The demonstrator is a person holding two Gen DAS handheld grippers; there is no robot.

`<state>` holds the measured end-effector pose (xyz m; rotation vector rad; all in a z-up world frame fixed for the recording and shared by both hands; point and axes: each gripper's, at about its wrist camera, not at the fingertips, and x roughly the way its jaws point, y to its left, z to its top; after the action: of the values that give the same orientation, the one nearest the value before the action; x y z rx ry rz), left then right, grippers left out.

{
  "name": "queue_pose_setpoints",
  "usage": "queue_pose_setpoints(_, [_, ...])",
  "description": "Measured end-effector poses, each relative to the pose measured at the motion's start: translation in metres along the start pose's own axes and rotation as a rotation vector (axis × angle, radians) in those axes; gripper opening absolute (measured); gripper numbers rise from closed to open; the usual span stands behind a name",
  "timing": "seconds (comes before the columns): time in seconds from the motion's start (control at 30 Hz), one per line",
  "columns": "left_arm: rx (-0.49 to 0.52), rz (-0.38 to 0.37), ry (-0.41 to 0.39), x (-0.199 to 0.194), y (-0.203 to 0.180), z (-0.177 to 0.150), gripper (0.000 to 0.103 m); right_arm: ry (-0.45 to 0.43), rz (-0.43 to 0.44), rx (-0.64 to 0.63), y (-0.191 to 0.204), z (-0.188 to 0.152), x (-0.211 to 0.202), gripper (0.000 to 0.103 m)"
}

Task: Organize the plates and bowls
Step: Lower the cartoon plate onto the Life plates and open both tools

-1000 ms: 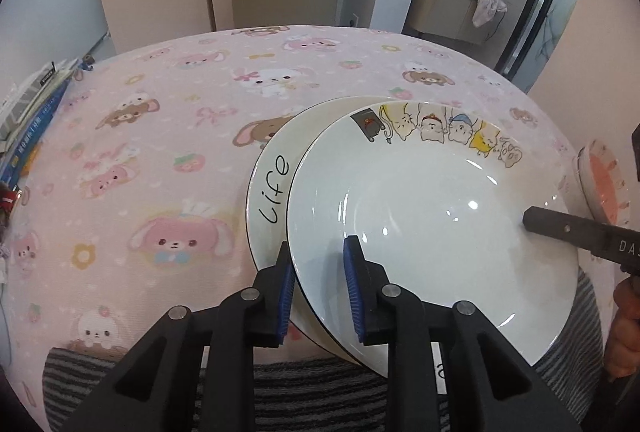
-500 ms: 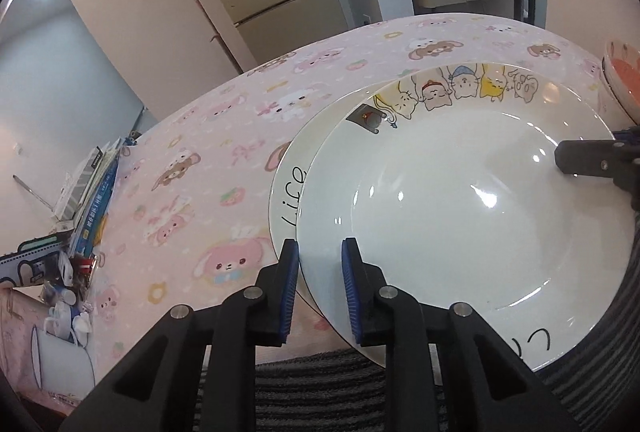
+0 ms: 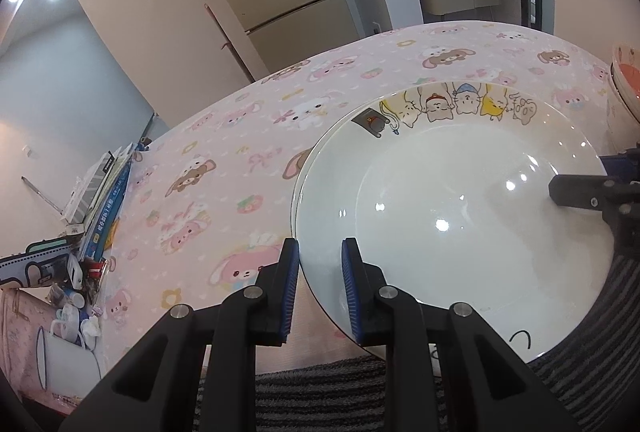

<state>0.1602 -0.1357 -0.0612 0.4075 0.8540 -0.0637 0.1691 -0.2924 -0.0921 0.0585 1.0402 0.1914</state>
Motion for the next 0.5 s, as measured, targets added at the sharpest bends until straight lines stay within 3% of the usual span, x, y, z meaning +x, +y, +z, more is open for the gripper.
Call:
queue_pose_setpoints(0.2, [-0.031,-0.027,0.005,0.0,0.006,-0.001,0.024,-0.041,-0.061,-0.078,0.015,-0.008,0.0,0.037])
queue_pose_setpoints(0.4, [-0.061,-0.062,0.004,-0.002,0.011,-0.001,0.024,-0.037,-0.046,-0.074,0.014,-0.009,-0.004,0.037])
queue_pose_setpoints(0.5, [-0.074,-0.111,-0.035,-0.011,0.014,-0.001,0.024,-0.044,-0.024,-0.077,0.015,-0.01,-0.01,0.037])
